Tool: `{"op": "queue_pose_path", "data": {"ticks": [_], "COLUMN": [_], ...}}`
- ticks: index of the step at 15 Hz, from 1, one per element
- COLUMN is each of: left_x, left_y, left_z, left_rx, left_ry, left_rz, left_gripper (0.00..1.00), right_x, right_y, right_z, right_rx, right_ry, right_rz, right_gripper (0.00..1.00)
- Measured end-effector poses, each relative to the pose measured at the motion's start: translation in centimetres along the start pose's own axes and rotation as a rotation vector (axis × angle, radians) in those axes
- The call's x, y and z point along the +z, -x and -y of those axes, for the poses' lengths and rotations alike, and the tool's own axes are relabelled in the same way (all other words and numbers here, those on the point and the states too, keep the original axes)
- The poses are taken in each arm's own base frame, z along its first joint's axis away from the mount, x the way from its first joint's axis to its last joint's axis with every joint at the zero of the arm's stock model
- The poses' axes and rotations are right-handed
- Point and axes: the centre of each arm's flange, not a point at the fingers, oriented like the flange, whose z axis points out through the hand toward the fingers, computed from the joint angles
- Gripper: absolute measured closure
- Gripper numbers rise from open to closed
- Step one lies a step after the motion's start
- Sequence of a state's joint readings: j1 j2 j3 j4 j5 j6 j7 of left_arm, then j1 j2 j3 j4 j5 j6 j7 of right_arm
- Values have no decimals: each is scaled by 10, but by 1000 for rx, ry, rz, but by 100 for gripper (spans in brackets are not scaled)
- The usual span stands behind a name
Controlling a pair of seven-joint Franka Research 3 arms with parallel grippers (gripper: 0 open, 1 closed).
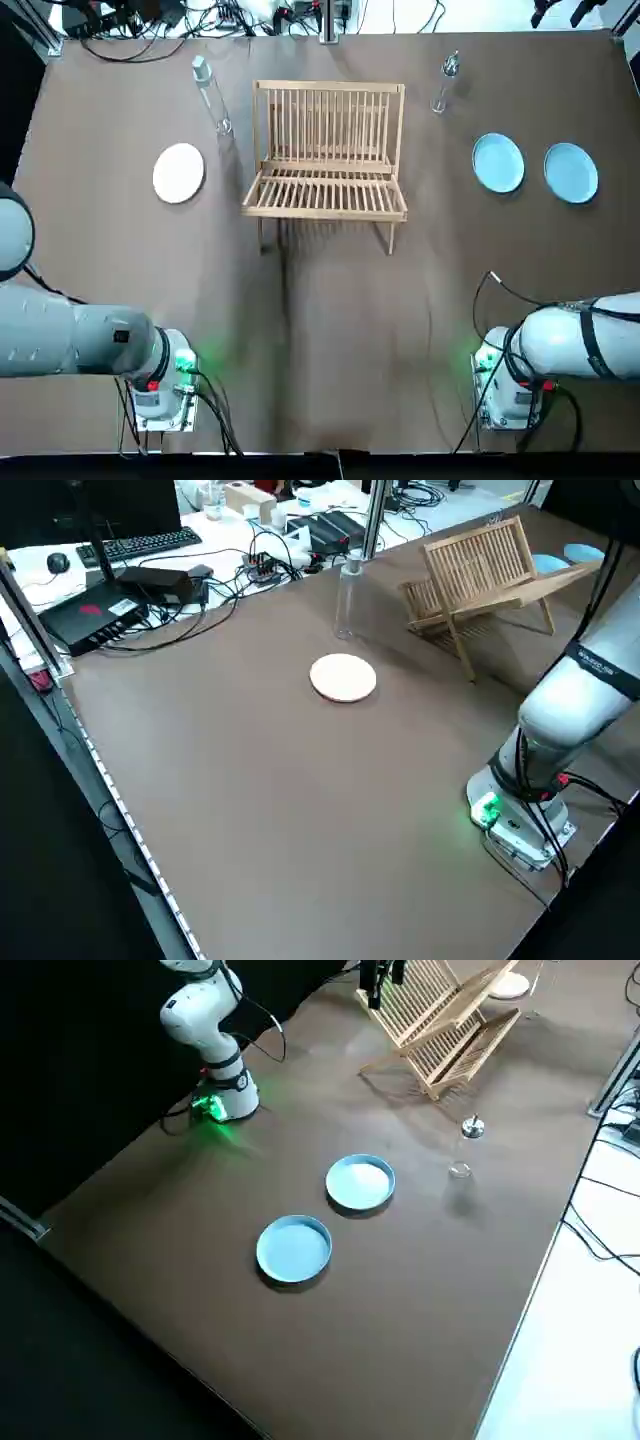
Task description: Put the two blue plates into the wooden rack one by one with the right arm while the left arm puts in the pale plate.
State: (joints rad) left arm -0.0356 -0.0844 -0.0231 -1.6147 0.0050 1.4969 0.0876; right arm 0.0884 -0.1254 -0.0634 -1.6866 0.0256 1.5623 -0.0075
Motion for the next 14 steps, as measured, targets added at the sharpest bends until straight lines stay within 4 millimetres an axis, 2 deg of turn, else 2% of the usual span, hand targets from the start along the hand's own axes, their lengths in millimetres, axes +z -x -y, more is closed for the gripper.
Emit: {"op": "queue_pose_path", "data": {"ticks": [5, 7, 10, 12, 14], "left_x": [1, 13, 62, 110, 166], "left_y": [0, 0, -9, -22, -28], "left_z": [1, 12, 71, 112, 143], "left_rx": [-1, -30, -130, -180, -204], "left_ry": [-2, -10, 5, 10, 9], "left_rz": [5, 40, 102, 86, 55], "left_gripper": [0, 0, 0, 0, 0], "right_x": [0, 0, 0, 0, 0], "right_y": [0, 0, 0, 0, 0], "right_z": [0, 0, -1, -2, -2], "right_rx": [0, 0, 2, 3, 3], "right_ry": [0, 0, 0, 0, 0], "right_rz": [0, 0, 0, 0, -1], "right_gripper": [0, 0, 0, 0, 0]}}
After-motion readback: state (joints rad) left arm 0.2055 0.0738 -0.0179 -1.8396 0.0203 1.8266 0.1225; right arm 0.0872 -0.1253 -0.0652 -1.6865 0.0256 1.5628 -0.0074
